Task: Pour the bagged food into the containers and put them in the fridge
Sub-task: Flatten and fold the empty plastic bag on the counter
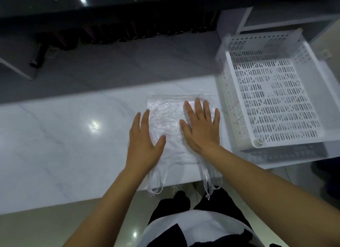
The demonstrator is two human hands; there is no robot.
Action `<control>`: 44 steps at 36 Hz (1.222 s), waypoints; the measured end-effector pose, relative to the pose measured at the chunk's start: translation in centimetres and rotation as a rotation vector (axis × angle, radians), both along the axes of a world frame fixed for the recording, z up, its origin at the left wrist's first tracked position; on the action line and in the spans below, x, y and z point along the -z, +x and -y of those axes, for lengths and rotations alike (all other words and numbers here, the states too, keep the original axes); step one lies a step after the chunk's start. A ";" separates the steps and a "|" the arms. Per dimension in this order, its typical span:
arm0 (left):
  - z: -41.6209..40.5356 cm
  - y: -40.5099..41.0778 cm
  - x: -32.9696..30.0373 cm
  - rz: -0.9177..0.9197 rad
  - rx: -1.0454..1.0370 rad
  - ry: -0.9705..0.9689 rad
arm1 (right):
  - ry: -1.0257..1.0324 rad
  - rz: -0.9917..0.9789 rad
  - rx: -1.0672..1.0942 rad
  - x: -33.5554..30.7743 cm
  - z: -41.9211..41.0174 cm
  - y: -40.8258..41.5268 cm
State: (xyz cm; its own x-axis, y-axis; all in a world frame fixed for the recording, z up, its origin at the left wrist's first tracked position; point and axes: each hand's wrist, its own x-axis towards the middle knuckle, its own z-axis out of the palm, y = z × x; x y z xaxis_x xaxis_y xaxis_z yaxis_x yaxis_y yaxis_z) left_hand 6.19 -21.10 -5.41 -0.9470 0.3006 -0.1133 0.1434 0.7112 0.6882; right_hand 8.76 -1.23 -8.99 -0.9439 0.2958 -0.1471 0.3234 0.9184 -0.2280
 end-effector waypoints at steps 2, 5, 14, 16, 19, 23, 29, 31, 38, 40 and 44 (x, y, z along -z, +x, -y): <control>0.9 2.0 -0.5 0.138 -0.107 0.115 | -0.059 -0.038 0.008 -0.2 0.3 0.0; 1.4 3.0 -1.0 0.289 -0.272 0.178 | 0.003 0.025 -0.067 0.0 1.3 0.2; 3.8 0.3 -2.5 0.576 -0.534 0.386 | -0.061 0.073 -0.197 -0.5 5.7 -1.6; 4.4 0.3 -2.9 0.598 -0.564 0.419 | -0.142 0.066 -0.194 -1.0 6.2 -2.1; 4.8 0.6 -3.4 0.555 -0.566 0.423 | -0.184 0.052 -0.228 -1.7 5.6 -2.1; 4.1 1.5 -4.4 0.394 -0.552 0.404 | 0.006 0.065 -0.372 -1.3 3.6 -0.8; 0.4 3.5 -4.8 0.166 -0.366 0.142 | 0.017 0.092 -0.411 0.0 3.2 0.4; -1.2 3.9 -4.7 0.131 -0.300 -0.005 | -0.026 0.094 -0.400 -0.2 3.2 0.1; -5.1 4.8 -3.6 0.121 -0.156 -0.307 | -0.989 -0.077 -0.140 -3.7 -0.8 0.7; -6.2 4.7 -3.3 0.138 -0.139 -0.351 | -1.159 -0.092 -0.037 -5.0 -1.5 1.5; -7.5 4.9 -2.1 0.237 -0.119 -0.390 | -1.104 -0.202 0.012 -6.9 -1.9 3.1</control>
State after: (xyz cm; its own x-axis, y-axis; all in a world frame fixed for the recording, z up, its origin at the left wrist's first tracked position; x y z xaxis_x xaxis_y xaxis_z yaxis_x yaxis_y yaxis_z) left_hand 11.05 -13.58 -3.31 -0.9067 0.0838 -0.4133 -0.0836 0.9250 0.3707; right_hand 11.83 0.68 -2.06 -0.9780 0.1069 -0.1791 0.1960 0.1777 -0.9644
